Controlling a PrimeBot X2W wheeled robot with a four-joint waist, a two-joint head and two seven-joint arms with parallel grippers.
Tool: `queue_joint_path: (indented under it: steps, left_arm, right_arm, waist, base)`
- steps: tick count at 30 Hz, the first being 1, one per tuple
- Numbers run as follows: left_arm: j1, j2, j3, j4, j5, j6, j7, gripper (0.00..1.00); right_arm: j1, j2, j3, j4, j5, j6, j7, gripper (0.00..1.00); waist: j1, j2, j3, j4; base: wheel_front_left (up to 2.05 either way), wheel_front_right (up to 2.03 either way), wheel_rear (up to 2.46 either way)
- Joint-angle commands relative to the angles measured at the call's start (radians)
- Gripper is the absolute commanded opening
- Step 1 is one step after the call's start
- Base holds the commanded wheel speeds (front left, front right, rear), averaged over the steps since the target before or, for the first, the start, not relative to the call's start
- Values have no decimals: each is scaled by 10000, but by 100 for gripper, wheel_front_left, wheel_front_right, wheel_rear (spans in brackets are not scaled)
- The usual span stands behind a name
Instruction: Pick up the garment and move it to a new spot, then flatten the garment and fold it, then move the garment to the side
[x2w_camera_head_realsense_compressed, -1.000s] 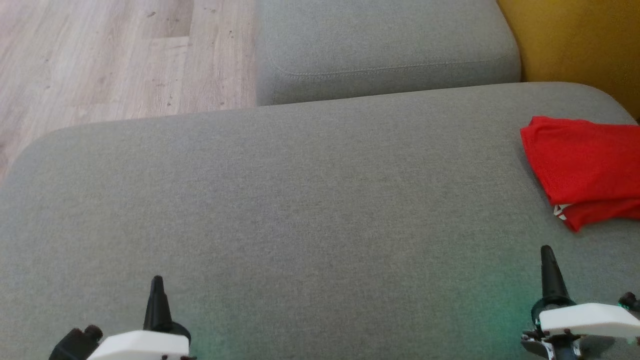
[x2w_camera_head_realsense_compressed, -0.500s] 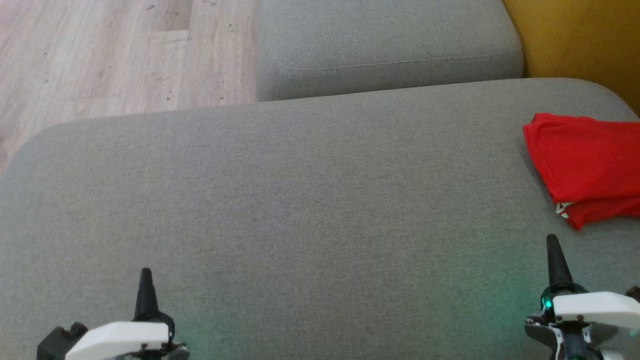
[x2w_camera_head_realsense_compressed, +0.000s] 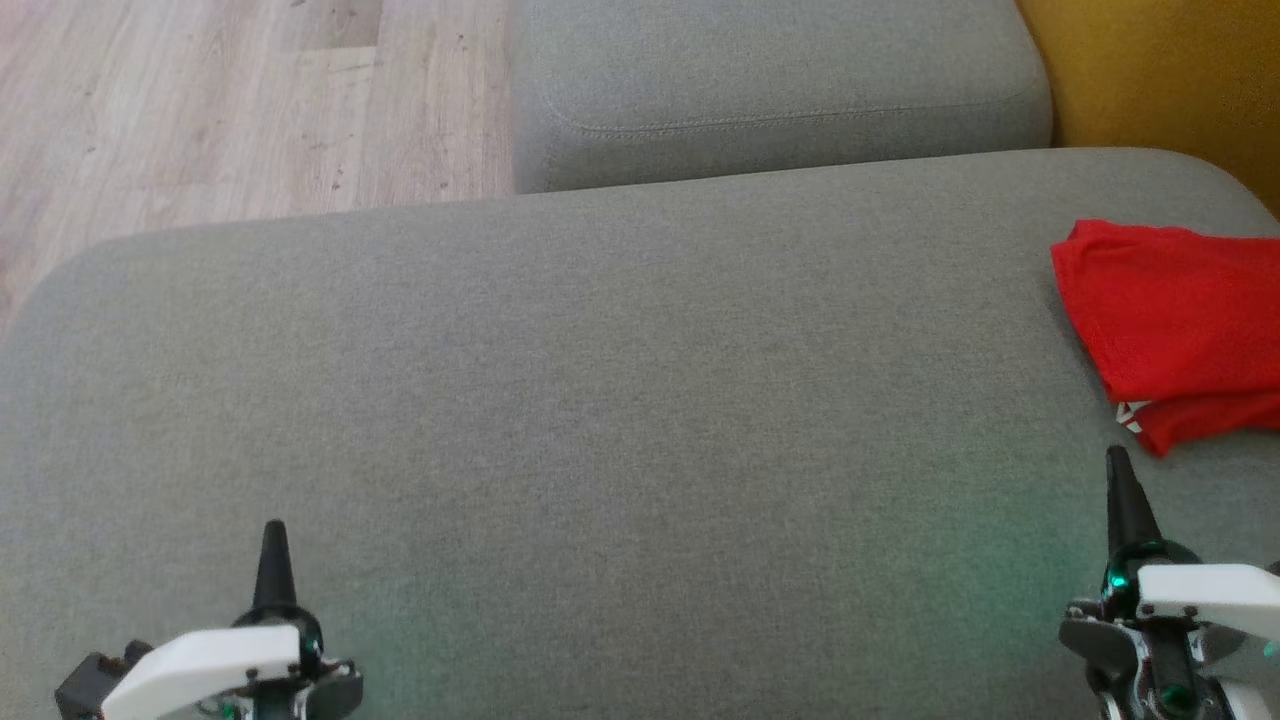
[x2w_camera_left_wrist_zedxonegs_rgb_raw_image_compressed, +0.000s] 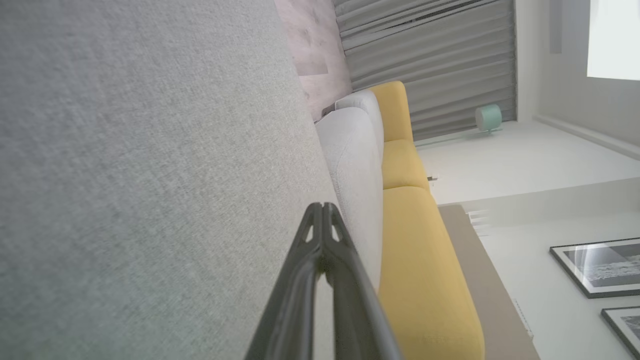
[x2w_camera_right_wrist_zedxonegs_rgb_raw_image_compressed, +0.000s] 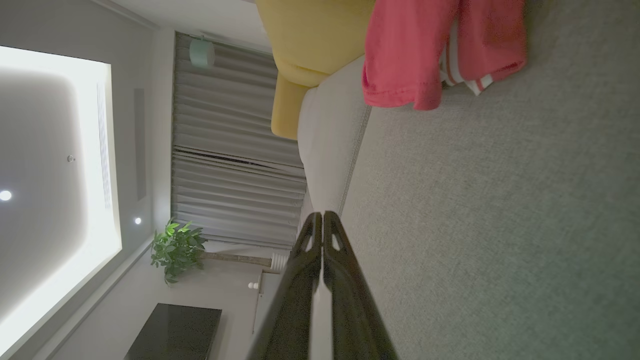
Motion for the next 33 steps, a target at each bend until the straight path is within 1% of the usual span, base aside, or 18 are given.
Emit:
queue_joint_path:
  steps: [1,19,33]
  left_arm:
    - [-718,113,440,-259,-390,-135,105,0]
    - [-1167,93,1013,-115,-2317,-493,621,0]
    - [-1174,48,1079,-110,-2274,-495,675,0]
  right_arm:
    - [-580,-2,98,-315,405,-6,116,0]
    - [-1030,88,-214,-309,2273,-7,622,0]
    - [-1036,116,-255,-306,2251,-7,656,0]
  waist:
    - [0,0,20,4]
    - [0,0,172,28]
    - [0,0,173,28]
  base:
    - [0,0,0]
    - [0,0,0]
    - [0,0,0]
